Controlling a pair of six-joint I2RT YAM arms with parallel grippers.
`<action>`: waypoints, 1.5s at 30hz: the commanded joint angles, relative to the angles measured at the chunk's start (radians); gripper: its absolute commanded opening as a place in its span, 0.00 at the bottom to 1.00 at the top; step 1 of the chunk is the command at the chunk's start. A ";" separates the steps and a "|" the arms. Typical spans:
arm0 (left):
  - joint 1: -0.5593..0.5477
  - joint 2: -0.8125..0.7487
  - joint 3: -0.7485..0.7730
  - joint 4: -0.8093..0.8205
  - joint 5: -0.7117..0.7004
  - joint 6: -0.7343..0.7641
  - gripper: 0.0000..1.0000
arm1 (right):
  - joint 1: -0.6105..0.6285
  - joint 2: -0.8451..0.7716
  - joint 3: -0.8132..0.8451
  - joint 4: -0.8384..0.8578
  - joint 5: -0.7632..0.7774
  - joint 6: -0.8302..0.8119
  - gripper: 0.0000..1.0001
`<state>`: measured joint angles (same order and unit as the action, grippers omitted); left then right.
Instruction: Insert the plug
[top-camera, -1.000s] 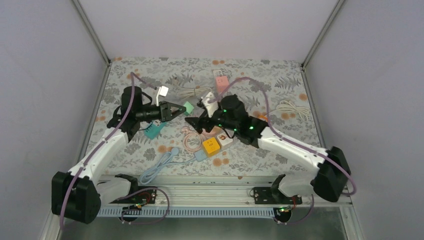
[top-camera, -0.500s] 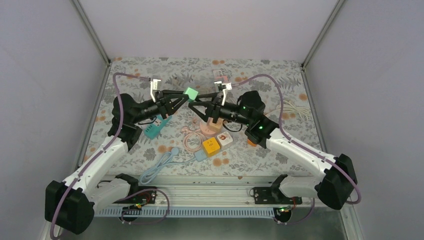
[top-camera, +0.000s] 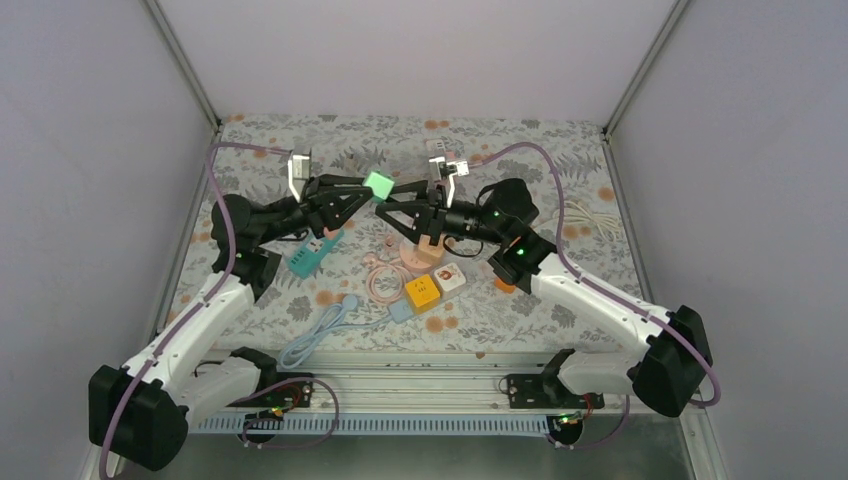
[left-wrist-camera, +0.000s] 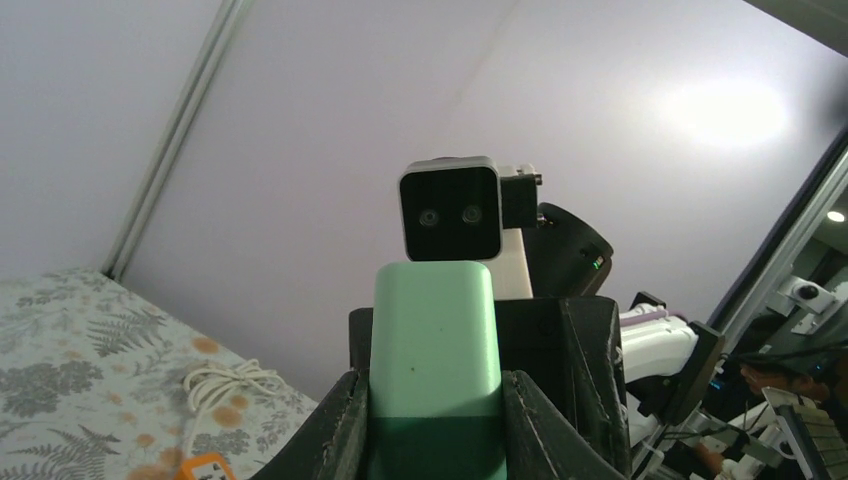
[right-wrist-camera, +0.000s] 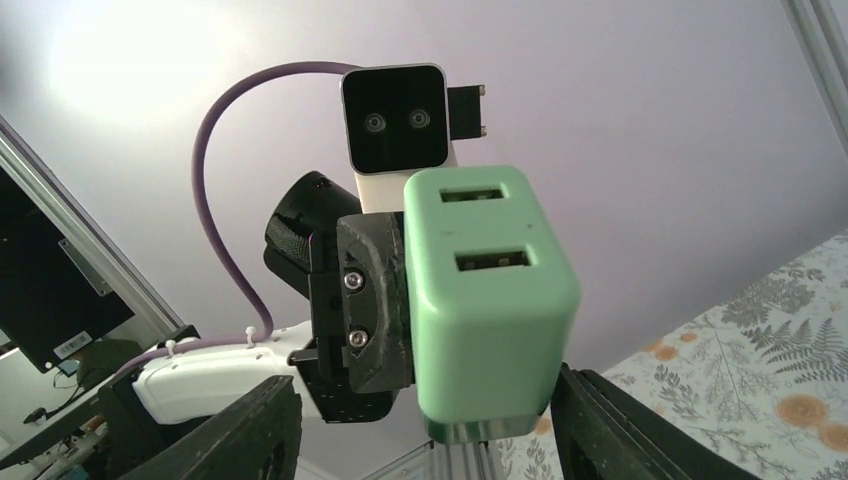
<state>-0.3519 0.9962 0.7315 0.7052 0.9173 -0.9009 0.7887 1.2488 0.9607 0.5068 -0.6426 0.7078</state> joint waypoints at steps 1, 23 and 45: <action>-0.005 -0.025 0.039 0.039 0.042 0.019 0.10 | -0.005 -0.001 0.032 0.040 0.022 0.013 0.66; -0.009 -0.018 0.056 -0.031 0.083 0.083 0.14 | -0.005 0.060 0.088 0.140 -0.167 -0.083 0.20; -0.036 0.004 0.350 -1.207 -0.054 0.902 0.64 | -0.057 0.077 0.228 -0.916 -0.098 -1.111 0.04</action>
<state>-0.3702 0.9840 1.0706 -0.2653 0.9344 -0.1982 0.7494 1.2858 1.1080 -0.1818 -0.7460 -0.2070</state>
